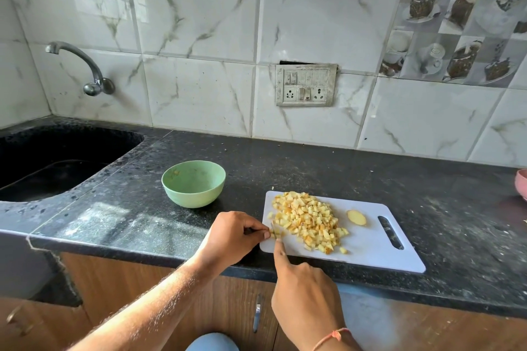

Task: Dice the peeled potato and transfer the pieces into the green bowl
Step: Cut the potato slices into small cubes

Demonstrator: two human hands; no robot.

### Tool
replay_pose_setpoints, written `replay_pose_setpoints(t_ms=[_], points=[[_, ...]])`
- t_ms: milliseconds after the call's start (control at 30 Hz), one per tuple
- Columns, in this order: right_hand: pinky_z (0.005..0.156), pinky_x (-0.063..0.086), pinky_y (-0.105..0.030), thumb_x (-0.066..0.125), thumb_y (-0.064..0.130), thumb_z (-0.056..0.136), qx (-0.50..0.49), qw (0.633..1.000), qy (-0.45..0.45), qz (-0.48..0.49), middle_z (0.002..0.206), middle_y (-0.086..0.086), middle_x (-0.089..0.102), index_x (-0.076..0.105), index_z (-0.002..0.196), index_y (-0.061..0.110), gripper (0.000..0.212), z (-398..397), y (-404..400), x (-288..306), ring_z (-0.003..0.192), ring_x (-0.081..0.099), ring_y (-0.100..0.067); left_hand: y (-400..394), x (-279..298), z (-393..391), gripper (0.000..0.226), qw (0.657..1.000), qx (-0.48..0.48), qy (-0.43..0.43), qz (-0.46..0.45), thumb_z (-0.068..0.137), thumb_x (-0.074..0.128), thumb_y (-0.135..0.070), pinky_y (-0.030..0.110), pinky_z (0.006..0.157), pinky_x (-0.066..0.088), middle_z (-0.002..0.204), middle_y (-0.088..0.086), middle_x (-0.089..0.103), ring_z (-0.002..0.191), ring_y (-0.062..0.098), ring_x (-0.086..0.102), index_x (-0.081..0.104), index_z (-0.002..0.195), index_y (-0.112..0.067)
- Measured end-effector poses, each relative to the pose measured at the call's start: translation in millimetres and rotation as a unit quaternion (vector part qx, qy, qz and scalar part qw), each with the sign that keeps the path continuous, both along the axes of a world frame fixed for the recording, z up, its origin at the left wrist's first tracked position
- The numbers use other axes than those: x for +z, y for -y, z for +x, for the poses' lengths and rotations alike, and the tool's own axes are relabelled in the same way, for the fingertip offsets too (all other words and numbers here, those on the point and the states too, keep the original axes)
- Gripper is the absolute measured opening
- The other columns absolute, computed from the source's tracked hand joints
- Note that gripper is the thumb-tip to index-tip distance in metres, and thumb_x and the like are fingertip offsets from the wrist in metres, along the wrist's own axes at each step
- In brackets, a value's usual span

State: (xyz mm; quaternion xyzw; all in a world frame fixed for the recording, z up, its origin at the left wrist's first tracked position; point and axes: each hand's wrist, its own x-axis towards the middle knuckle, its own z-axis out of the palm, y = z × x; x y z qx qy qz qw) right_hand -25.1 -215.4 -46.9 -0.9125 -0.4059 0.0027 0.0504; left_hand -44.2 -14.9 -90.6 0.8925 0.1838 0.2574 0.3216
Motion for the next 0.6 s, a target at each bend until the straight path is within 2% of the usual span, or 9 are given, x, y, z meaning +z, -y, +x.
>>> replay_pose_setpoints(t_ms=[100, 200, 300, 367, 433, 467, 600], points=[[0.074, 0.046, -0.035, 0.039, 0.016, 0.101, -0.005, 0.999, -0.024, -0.041, 0.114, -0.012, 0.071, -0.004, 0.165, 0.029, 0.078, -5.2, 9.9, 5.6, 0.101, 0.068, -0.028, 0.1, 0.9, -0.4, 0.007, 1.0, 0.005, -0.014, -0.012, 0.087, 0.086, -0.035, 0.016, 0.067, 0.052, 0.084, -0.024, 0.076, 0.081, -0.004, 0.069, 0.086, 0.093, -0.039], [0.081, 0.046, -0.037, 0.038, 0.015, 0.1, -0.017, 0.997, -0.049, -0.059, 0.117, -0.013, 0.068, -0.01, 0.163, 0.036, 0.082, -5.3, 22.2, 8.1, 0.107, 0.066, -0.03, -1.0, 0.1, 0.8, 0.004, 0.999, 0.014, -0.029, -0.036, 0.086, 0.086, -0.041, 0.031, 0.068, 0.059, 0.081, -0.027, 0.076, 0.073, 0.002, 0.072, 0.085, 0.09, -0.04], [0.073, 0.043, -0.033, 0.037, 0.016, 0.1, -0.027, 0.999, -0.038, -0.023, 0.104, -0.008, 0.069, -0.009, 0.163, 0.038, 0.081, 3.9, 31.5, 3.7, 0.093, 0.067, -0.027, -1.9, -0.3, 1.0, 0.005, 0.998, 0.018, -0.038, -0.043, 0.085, 0.086, -0.045, 0.038, 0.069, 0.061, 0.079, -0.03, 0.075, 0.072, 0.008, 0.073, 0.085, 0.088, -0.041], [0.068, 0.044, -0.032, 0.037, 0.018, 0.102, -0.037, 0.999, -0.038, 0.004, 0.082, 0.0, 0.06, -0.006, 0.164, 0.038, 0.078, 9.2, 34.2, 2.5, 0.073, 0.059, -0.022, -1.9, -0.8, 1.2, 0.005, 0.998, 0.015, -0.038, -0.041, 0.084, 0.086, -0.045, 0.038, 0.071, 0.061, 0.081, -0.031, 0.075, 0.073, 0.007, 0.074, 0.084, 0.088, -0.041], [0.066, 0.043, -0.032, 0.037, 0.02, 0.103, -0.04, 0.998, -0.047, 0.015, 0.068, 0.004, 0.044, -0.005, 0.164, 0.039, 0.076, 10.5, 33.7, 4.4, 0.067, 0.051, -0.021, -1.0, -0.3, -0.3, 0.003, 0.999, 0.01, -0.036, -0.036, 0.086, 0.085, -0.041, 0.035, 0.071, 0.061, 0.082, -0.031, 0.075, 0.074, 0.003, 0.073, 0.085, 0.089, -0.04], [0.066, 0.042, -0.032, 0.037, 0.021, 0.103, -0.04, 0.998, -0.048, 0.022, 0.067, 0.004, 0.043, -0.005, 0.163, 0.04, 0.076, 10.3, 32.5, 5.6, 0.069, 0.051, -0.022, -0.9, 0.7, -1.2, 0.004, 0.999, 0.005, -0.034, -0.029, 0.087, 0.085, -0.038, 0.031, 0.071, 0.061, 0.083, -0.03, 0.075, 0.075, 0.0, 0.072, 0.085, 0.091, -0.038], [0.065, 0.041, -0.031, 0.037, 0.02, 0.103, -0.025, 0.998, -0.029, 0.05, 0.078, 0.002, 0.057, -0.008, 0.163, 0.038, 0.077, 6.7, 25.8, 8.0, 0.07, 0.055, -0.021, -1.1, 3.0, -3.9, 0.008, 1.0, -0.007, -0.029, -0.01, 0.089, 0.084, -0.032, 0.021, 0.069, 0.058, 0.086, -0.027, 0.076, 0.078, -0.005, 0.071, 0.086, 0.096, -0.035]])
